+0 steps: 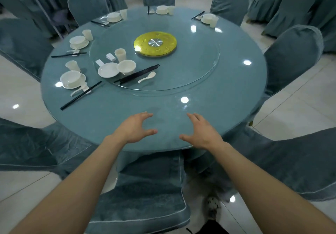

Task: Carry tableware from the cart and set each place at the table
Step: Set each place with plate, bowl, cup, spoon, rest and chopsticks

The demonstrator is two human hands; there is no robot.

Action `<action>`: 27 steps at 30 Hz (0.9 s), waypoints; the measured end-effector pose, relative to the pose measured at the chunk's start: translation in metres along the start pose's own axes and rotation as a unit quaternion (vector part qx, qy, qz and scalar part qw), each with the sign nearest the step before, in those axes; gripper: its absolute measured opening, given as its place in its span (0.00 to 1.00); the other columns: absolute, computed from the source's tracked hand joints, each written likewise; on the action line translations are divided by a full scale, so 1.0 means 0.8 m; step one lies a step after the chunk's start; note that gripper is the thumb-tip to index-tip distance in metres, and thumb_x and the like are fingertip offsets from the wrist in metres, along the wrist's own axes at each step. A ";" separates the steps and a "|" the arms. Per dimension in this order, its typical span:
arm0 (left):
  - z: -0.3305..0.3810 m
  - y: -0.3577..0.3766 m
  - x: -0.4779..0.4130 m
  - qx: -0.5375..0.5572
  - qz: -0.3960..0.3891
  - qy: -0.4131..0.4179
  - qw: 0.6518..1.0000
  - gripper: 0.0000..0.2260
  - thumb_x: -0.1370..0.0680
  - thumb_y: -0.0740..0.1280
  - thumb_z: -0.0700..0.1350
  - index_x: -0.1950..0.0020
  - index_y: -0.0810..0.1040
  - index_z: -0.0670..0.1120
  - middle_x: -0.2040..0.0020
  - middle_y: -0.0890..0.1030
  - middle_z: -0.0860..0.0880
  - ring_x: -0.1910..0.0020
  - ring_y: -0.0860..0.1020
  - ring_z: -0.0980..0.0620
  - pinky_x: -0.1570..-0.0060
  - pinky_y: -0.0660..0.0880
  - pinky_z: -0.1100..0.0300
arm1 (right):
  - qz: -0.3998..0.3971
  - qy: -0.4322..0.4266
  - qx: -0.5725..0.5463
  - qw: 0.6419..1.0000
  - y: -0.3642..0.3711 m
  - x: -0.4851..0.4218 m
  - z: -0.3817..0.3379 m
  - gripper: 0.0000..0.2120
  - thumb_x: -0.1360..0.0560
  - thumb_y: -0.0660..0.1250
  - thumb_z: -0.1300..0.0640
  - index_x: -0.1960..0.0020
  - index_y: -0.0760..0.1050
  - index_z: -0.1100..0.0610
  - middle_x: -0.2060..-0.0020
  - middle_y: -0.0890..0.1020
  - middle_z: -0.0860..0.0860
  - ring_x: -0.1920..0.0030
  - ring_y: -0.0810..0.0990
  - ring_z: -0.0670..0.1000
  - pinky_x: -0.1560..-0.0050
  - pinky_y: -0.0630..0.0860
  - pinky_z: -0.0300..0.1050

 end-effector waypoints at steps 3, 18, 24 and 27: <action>0.015 -0.001 -0.031 0.007 0.024 -0.036 0.999 0.37 0.23 0.74 0.64 0.18 0.68 0.51 0.19 0.70 0.49 0.20 0.67 0.48 0.21 0.61 0.55 | -0.011 -0.028 0.004 1.000 -0.018 -0.042 0.026 0.48 0.25 0.73 0.34 0.15 0.53 0.49 0.16 0.57 0.52 0.19 0.62 0.58 0.22 0.65 0.58; 0.058 0.031 -0.096 0.058 0.060 -0.241 0.967 0.38 0.23 0.71 0.68 0.18 0.68 0.50 0.20 0.71 0.48 0.22 0.70 0.46 0.23 0.66 0.51 | -0.103 -0.156 0.015 0.982 -0.062 -0.165 0.079 0.44 0.21 0.70 0.38 0.15 0.54 0.52 0.17 0.59 0.52 0.19 0.61 0.57 0.22 0.65 0.58; 0.033 0.033 -0.114 0.052 0.063 -0.276 0.958 0.38 0.22 0.70 0.68 0.18 0.68 0.50 0.20 0.70 0.48 0.22 0.70 0.46 0.24 0.65 0.50 | -0.127 -0.188 0.026 0.973 -0.045 -0.209 0.059 0.45 0.22 0.70 0.37 0.14 0.53 0.52 0.16 0.57 0.53 0.18 0.58 0.56 0.20 0.62 0.56; 0.001 0.038 -0.137 0.059 0.060 -0.298 0.951 0.38 0.23 0.70 0.68 0.18 0.68 0.51 0.20 0.70 0.48 0.22 0.69 0.46 0.23 0.65 0.50 | -0.136 -0.195 0.038 0.971 -0.035 -0.244 0.054 0.46 0.22 0.70 0.37 0.14 0.53 0.53 0.16 0.57 0.53 0.17 0.58 0.56 0.19 0.61 0.55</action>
Point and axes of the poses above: each hand's wrist, its own x-axis away from the middle knuckle, its own y-axis out of the palm, z = x × y, the point moved 9 cm from there along -x, towards the middle knuckle
